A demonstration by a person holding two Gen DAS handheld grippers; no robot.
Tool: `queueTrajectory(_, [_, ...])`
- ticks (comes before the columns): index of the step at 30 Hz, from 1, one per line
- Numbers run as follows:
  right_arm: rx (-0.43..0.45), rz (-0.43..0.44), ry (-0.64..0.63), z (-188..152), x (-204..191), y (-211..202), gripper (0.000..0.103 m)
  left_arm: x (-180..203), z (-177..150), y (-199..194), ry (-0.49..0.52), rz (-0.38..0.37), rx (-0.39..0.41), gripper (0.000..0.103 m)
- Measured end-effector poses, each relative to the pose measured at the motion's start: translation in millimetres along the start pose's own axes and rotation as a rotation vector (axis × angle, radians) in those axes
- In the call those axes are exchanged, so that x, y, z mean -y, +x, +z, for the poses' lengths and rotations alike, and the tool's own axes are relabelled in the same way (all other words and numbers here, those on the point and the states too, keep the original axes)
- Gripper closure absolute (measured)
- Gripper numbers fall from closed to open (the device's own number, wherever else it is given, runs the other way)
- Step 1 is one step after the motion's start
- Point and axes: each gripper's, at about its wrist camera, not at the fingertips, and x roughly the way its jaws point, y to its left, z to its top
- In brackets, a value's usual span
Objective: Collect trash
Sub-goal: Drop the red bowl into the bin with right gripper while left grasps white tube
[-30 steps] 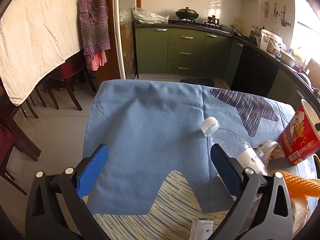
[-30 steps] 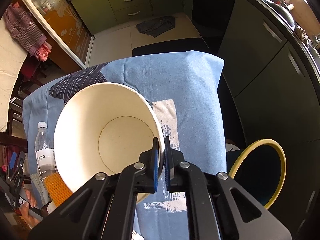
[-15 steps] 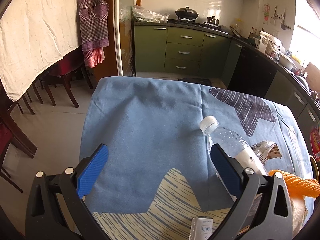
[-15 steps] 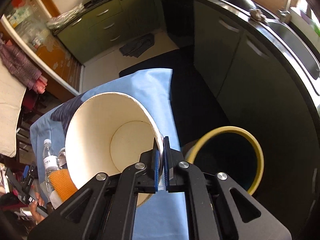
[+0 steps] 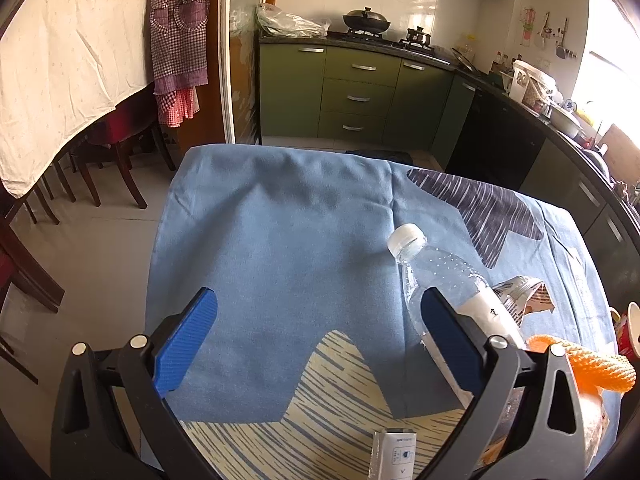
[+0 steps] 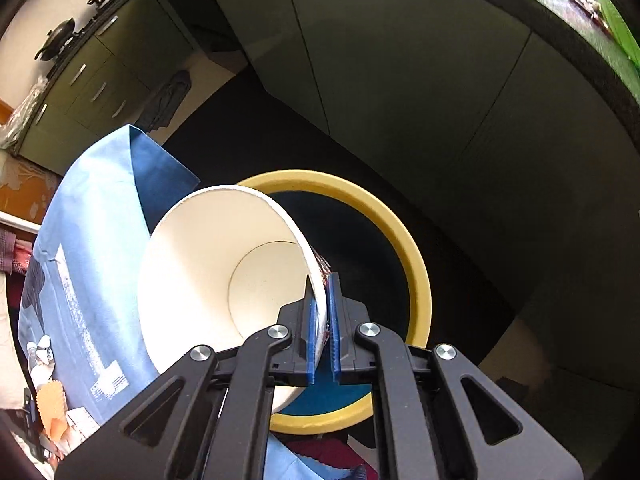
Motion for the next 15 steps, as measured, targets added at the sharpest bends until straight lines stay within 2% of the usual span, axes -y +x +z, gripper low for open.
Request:
queueTrajectory(7, [-0.038,0.008,0.020,2,5,26,0.088,2,-2,3,0.012,-0.007,-0.015,0.006])
queueTrajectory(13, [-0.025,0.026,0.007,1,5,19,0.085,8,-4,2,0.036,-0.006,-0.022,0.006])
queueTrajectory(15, [-0.018,0.039,-0.001,-10,0,11,0.085,10,-6,3,0.046,-0.008,-0.053,0.006])
